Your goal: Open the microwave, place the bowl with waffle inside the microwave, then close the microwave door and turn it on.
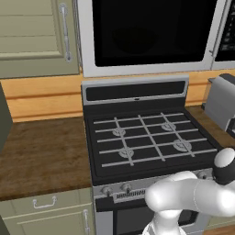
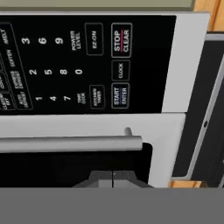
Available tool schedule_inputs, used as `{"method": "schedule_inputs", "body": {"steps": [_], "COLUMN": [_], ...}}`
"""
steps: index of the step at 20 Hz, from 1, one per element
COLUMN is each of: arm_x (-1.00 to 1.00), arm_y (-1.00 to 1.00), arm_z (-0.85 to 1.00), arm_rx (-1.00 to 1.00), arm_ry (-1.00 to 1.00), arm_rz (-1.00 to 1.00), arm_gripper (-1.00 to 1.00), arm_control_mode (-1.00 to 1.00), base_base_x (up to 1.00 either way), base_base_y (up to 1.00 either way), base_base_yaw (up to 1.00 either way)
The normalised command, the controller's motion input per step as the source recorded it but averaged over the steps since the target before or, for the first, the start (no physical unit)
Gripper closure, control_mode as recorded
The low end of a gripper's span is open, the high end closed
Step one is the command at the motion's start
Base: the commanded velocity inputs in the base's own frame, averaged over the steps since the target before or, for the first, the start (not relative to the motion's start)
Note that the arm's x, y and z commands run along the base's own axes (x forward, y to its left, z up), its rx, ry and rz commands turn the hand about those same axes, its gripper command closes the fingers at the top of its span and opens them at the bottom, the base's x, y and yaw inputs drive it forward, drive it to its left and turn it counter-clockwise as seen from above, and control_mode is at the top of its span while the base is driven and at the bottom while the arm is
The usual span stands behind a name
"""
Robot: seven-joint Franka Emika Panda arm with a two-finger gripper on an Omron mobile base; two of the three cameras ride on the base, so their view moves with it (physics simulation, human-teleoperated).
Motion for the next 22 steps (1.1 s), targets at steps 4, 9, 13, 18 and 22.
{"method": "schedule_inputs", "body": {"steps": [4,9,13,18,22], "arm_x": [0.63,0.70,0.57,0.72,0.71], "arm_y": [0.01,0.00,0.00,-0.19,-0.21], "arm_z": [-0.14,-0.08,0.00,-0.01,-0.12], "arm_rx": [0.02,0.00,0.02,0.02,0.00], "arm_ry": [0.00,0.00,0.00,0.00,0.00], "arm_rz": [-0.12,-0.10,-0.07,-0.10,-0.11], "arm_gripper": [1.00,1.00,1.00,1.00,1.00], "arm_control_mode": [-1.00,-1.00,-1.00,-1.00,-1.00], "base_base_x": [0.00,0.00,0.00,0.00,0.00], "base_base_y": [0.00,0.00,0.00,0.00,0.00], "base_base_yaw": [0.00,0.00,0.00,0.00,0.00]}}
